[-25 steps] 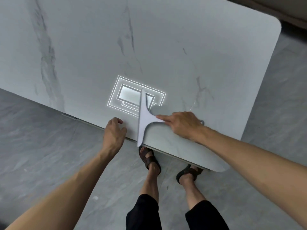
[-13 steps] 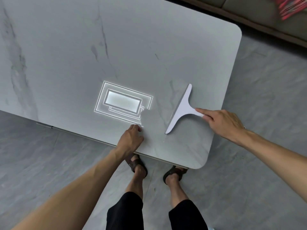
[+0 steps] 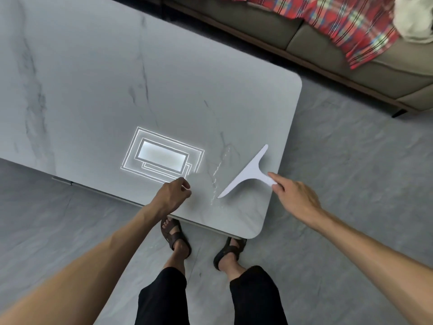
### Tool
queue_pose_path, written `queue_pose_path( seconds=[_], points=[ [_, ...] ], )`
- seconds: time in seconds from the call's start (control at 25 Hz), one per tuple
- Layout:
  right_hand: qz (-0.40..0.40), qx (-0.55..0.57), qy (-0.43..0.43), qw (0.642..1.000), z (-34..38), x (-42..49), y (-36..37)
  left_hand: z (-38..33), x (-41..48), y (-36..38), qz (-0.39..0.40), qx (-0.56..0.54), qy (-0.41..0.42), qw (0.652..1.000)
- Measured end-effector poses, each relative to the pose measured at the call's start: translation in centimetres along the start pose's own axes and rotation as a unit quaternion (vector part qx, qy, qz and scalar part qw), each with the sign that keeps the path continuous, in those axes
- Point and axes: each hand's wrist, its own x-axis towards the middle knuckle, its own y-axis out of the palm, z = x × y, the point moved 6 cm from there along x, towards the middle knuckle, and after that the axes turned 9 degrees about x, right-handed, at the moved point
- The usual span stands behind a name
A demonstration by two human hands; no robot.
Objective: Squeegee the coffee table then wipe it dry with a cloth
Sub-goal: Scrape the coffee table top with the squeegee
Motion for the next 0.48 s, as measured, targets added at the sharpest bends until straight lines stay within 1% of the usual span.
queue_pose_path(
  seconds=[0.04,0.08,0.12,0.16,0.2,0.28,0.36,0.48],
  points=[
    [0.025,0.081,0.039,0.996,0.5,-0.3,-0.2,-1.0,-0.9,-1.0,-0.005,-0.004,0.005,1.0],
    [0.052,0.189,0.081,0.977,1.1,-0.8,-0.2,-2.2,-1.8,-1.9,-0.009,-0.002,0.012,1.0],
    [0.08,0.299,0.125,0.943,1.8,-1.4,-0.3,-3.4,-2.7,-2.8,-0.012,0.009,0.02,1.0],
    [0.113,0.383,0.16,0.903,2.6,-2.0,-0.5,-4.7,-3.7,-3.7,-0.015,0.027,0.027,0.999],
    [0.151,0.432,0.178,0.871,3.5,-2.6,-0.9,-6.0,-4.8,-4.4,-0.017,0.041,0.03,0.999],
    [0.226,0.463,0.176,0.839,5.1,-3.0,-1.8,-8.4,-6.5,-5.6,-0.018,0.051,0.03,0.998],
    [0.276,0.47,0.142,0.826,6.7,-3.4,-3.6,-10.9,-9.0,-6.6,-0.026,0.035,0.02,0.999],
    [0.314,0.478,0.087,0.816,8.7,-4.3,-6.6,-14.1,-13.5,-7.5,-0.071,-0.013,-0.016,0.997]
  ],
)
